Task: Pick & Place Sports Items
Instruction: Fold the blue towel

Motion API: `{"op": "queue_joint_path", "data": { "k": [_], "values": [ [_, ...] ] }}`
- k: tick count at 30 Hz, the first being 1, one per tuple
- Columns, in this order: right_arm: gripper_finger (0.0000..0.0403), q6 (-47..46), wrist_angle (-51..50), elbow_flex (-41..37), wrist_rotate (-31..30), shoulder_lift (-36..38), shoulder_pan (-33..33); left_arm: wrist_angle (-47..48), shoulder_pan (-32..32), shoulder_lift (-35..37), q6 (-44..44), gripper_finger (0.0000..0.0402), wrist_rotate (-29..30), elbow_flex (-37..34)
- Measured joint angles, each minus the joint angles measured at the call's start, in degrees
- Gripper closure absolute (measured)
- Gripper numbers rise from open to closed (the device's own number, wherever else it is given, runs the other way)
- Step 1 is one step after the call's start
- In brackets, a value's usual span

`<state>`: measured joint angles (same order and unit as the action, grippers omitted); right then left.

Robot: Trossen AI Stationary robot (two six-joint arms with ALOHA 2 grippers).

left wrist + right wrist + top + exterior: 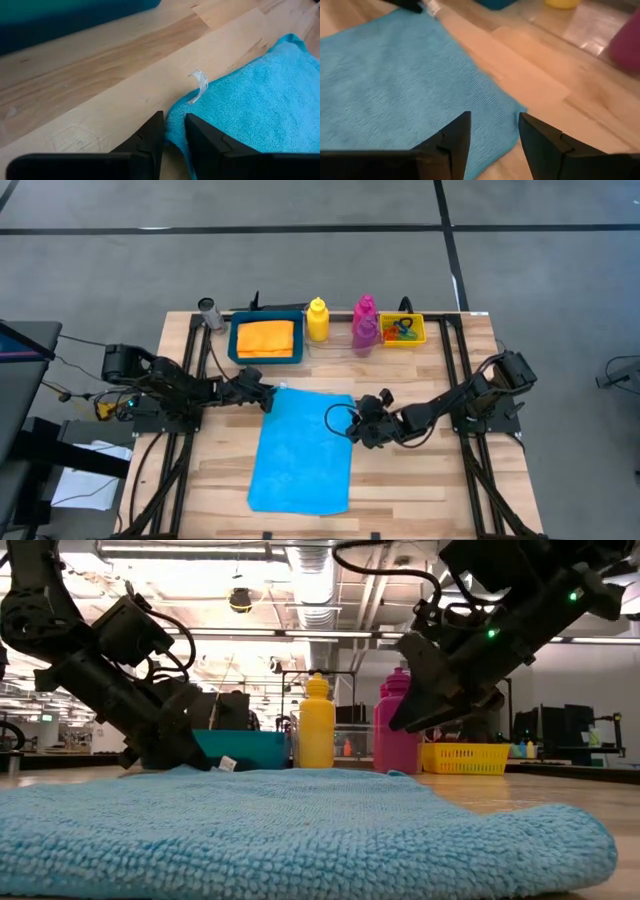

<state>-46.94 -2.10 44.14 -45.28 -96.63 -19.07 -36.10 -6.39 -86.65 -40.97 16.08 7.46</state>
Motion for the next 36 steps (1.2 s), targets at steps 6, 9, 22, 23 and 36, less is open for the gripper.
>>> {"op": "queue_joint_path", "data": {
  "k": [6,9,22,23,36],
  "values": [
    [0.0244,0.01,2.81,-0.02,-1.29,-4.98,0.43,0.02,0.00,0.00,0.03,0.0329,0.02,0.00],
    [0.0244,0.02,3.70,-0.02,-1.41,-7.32,0.94,0.00,0.00,0.00,0.05,0.0330,0.04,0.00],
    [0.0244,0.00,4.78,-0.02,-1.70,-8.88,4.35,-0.02,0.02,0.00,0.17,0.0330,0.07,0.00],
    [0.0244,0.00,4.64,-0.02,-1.63,-9.08,4.37,-0.02,0.02,0.00,0.17,0.0330,0.09,0.00],
    [0.0244,0.09,8.69,0.17,1.03,-13.24,6.88,-0.39,0.02,-0.02,0.21,0.0330,0.12,0.00]
  ]
}}
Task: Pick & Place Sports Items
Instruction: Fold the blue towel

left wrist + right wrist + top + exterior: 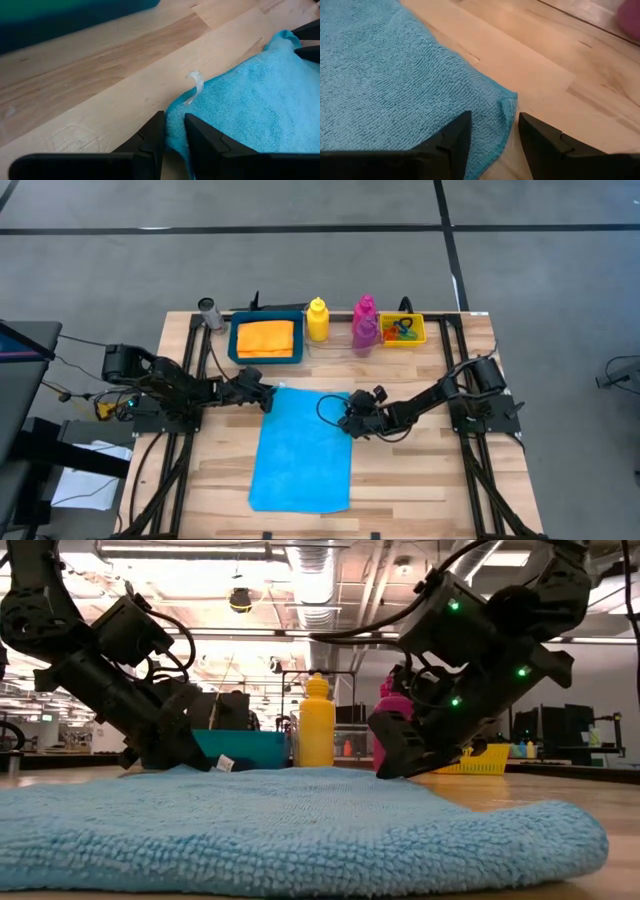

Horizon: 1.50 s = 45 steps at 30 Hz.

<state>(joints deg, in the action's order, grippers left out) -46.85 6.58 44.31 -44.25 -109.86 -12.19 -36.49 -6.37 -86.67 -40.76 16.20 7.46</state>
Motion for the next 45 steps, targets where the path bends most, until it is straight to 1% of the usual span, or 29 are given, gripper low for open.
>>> {"op": "queue_joint_path", "data": {
  "k": [7,10,13,15,21,23,25,29,31,36,40,42,45],
  "values": [
    [0.0244,0.59,0.69,-0.07,-0.22,-0.07,-0.13,0.02,0.00,0.00,0.01,0.0330,0.01,0.00],
    [0.0256,0.74,0.70,-0.09,-0.03,-0.09,-0.15,0.05,0.00,0.01,0.01,0.0330,-0.01,0.02],
    [0.0280,1.50,0.85,-0.07,0.24,-0.11,-0.17,0.16,0.00,0.02,0.01,0.0330,0.01,0.04],
    [0.0303,1.62,0.84,-0.07,0.41,-0.11,-0.17,0.28,0.00,0.04,0.66,0.0330,0.01,0.04],
    [0.0388,1.76,0.47,-0.16,-0.79,-0.15,-0.34,0.26,0.00,0.04,1.55,0.0330,-0.01,0.04],
    [0.0396,1.81,0.34,-0.17,-1.76,-0.22,-0.62,0.28,0.00,0.04,1.56,0.0331,-0.04,0.04],
    [0.0395,1.81,-0.03,-0.05,-2.57,-0.26,-1.05,0.28,0.00,0.04,1.58,0.0340,-0.04,0.04],
    [0.0400,3.52,-0.35,1.50,-3.20,-0.42,-1.63,-0.88,0.39,0.00,3.97,0.0383,-0.08,-0.02],
    [0.0400,4.71,0.07,2.69,-3.42,-0.42,-1.71,-1.43,0.48,0.54,4.96,0.0395,-0.44,-0.07],
    [0.0401,8.80,0.16,5.64,-4.02,-0.39,-2.75,-0.22,1.36,5.66,7.50,0.0398,-2.81,-0.28],
    [0.0402,12.57,-0.46,8.77,-5.36,-0.34,-3.58,-1.29,3.08,12.45,7.88,0.0398,-1.92,-0.11],
    [0.0402,14.18,-1.87,10.67,-5.36,-0.33,-3.72,-1.17,4.13,15.72,8.55,0.0399,-1.51,-0.13],
    [0.0402,14.46,-6.75,13.72,-5.58,-0.33,-4.47,-0.83,6.30,20.57,10.75,0.0399,-1.12,-0.10]
  ]
}}
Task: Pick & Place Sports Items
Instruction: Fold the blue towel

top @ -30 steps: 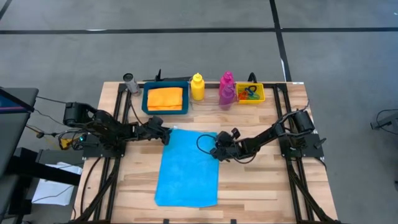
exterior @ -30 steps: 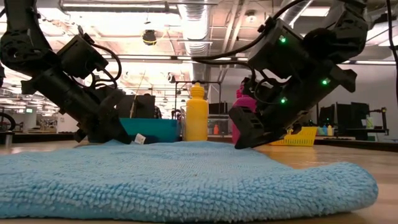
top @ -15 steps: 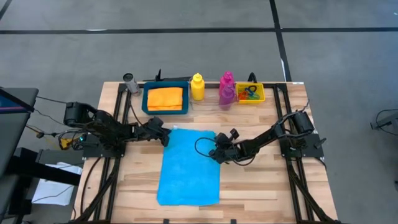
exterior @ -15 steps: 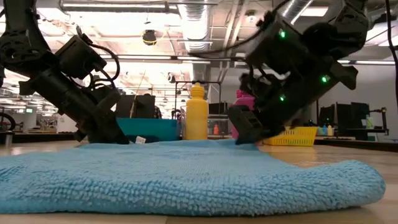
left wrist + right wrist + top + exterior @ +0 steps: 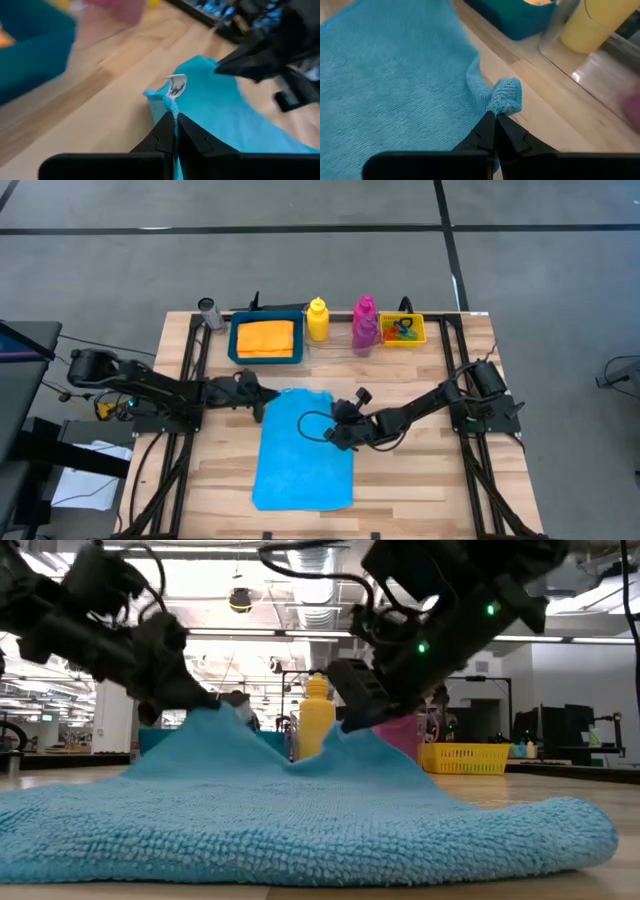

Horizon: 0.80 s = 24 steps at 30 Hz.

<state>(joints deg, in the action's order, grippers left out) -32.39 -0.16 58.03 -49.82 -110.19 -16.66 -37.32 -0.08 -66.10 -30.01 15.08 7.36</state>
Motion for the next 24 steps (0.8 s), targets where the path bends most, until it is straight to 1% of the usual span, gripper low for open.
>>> {"op": "queue_joint_path", "data": {
  "k": [5,11,14,17,24],
  "values": [
    [0.0402,-1.34,-13.29,6.58,-0.09,0.07,-1.68,4.98,4.17,6.54,2.65,0.0400,0.20,0.04],
    [0.0403,-9.67,-34.56,14.85,-2.29,0.11,-4.67,11.29,6.40,12.07,2.75,0.0400,0.62,0.04],
    [0.0403,-14.24,-42.63,17.53,-2.57,0.15,-6.58,12.59,7.63,13.19,2.64,0.0400,0.64,0.04],
    [0.0403,-16.68,-45.69,18.50,-2.73,0.20,-8.68,12.49,9.49,13.25,2.62,0.0400,0.69,0.08],
    [0.0403,-18.44,-44.40,18.50,-2.71,0.20,-13.08,11.88,16.28,13.11,0.78,0.0399,0.86,0.10]
  ]
}}
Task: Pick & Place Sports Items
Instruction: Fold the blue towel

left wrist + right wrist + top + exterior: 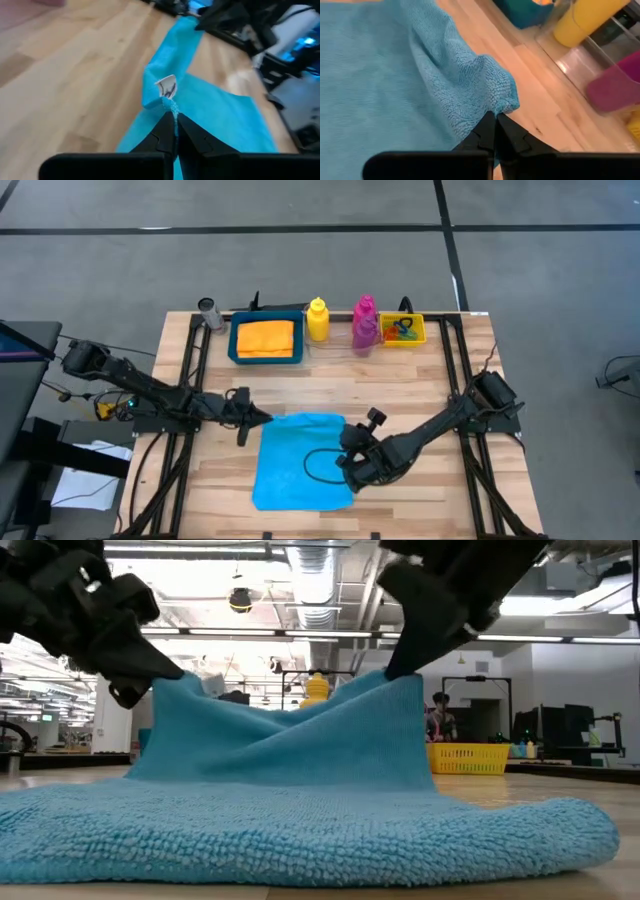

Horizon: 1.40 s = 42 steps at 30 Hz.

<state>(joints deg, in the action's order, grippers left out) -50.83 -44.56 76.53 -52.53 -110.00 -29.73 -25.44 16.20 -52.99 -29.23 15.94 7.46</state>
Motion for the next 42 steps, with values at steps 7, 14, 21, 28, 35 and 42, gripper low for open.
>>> {"op": "queue_joint_path", "data": {
  "k": [7,14,21,28,35,42],
  "values": [
    [0.0403,0.28,3.40,0.00,0.00,0.00,-4.40,-7.37,6.85,0.00,-0.13,0.0399,2.14,0.02],
    [0.0403,2.01,5.66,0.00,-0.22,0.00,-7.45,-9.20,13.13,-0.30,-0.43,0.0399,3.06,0.04],
    [0.0403,3.04,8.86,0.00,5.44,0.00,-8.50,-9.09,17.83,-4.32,-6.28,0.0399,5.05,0.04],
    [0.0403,5.46,11.64,0.00,10.42,0.00,-8.46,-16.22,23.12,-14.69,-13.50,0.0399,9.23,0.04],
    [0.0403,10.72,18.37,0.00,16.20,-0.02,-8.46,-32.28,27.52,-26.42,-13.30,0.0399,9.68,0.11],
    [0.0403,12.02,20.37,-0.02,19.73,-0.02,-8.47,-34.82,28.55,-30.69,-13.04,0.0400,6.96,3.11]
  ]
}}
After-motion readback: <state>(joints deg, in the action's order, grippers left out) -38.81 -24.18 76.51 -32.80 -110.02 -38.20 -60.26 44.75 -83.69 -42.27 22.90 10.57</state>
